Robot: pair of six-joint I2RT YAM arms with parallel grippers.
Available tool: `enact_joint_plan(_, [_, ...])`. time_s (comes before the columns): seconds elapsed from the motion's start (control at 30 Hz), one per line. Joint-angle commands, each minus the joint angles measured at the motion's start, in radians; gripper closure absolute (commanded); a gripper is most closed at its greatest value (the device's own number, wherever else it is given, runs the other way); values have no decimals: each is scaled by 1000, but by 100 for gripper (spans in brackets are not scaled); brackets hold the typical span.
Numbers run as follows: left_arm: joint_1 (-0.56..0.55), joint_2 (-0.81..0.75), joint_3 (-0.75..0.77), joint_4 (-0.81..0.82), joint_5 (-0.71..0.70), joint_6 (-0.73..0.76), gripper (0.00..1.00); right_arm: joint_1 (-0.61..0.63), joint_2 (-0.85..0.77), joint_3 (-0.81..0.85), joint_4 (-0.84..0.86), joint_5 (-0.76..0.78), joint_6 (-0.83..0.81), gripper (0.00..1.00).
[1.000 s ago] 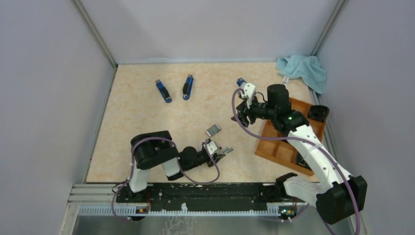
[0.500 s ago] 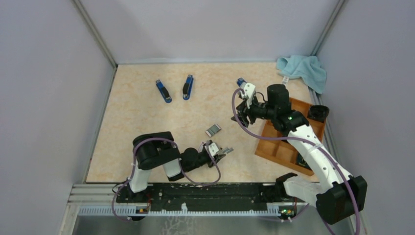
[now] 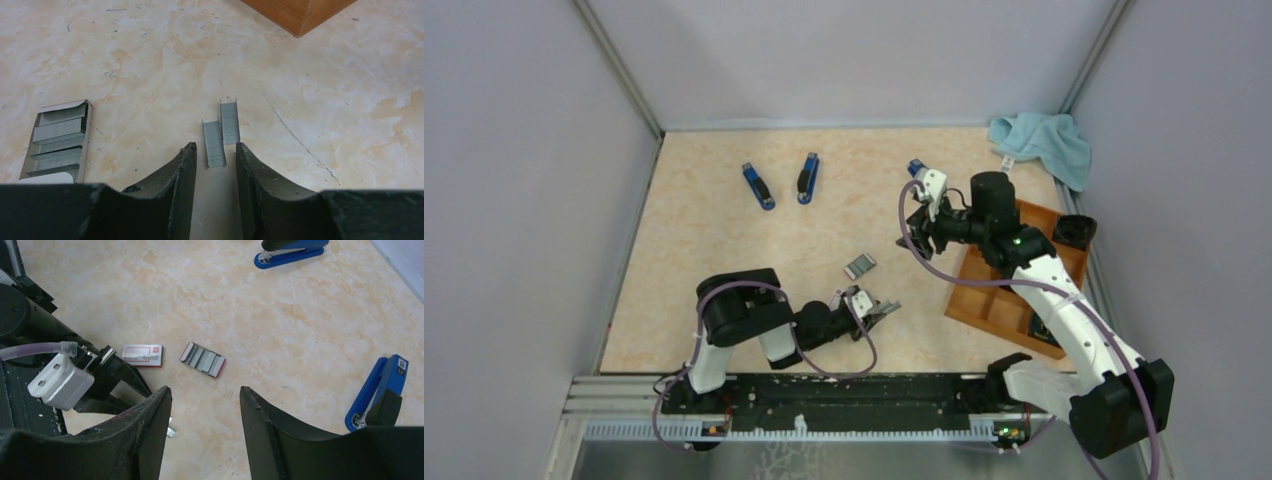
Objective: Unload the staples from the stapler
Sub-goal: Pick up the staple from the center of the board.
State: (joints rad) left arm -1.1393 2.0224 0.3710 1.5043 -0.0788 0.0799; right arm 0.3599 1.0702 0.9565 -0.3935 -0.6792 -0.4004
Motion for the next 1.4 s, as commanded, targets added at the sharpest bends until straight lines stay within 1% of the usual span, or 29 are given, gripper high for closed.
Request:
enact_joint_plan(0.0, [-8,13,14,111,-7,4,59,-13,-15,17,25,-23,0,46])
enact_joint_plan(0.43, [-8,16,25,93,-1,6,61,-16,-17,16,23,-29,0,46])
enact_joint_plan(0.83, [-8,15,24,94,8,6,65,-23,-18,17,24,-36,2,46])
enact_joint_plan(1.37, [-8,17,20,106,9,7,66,-26,-19,16,25,-38,3,46])
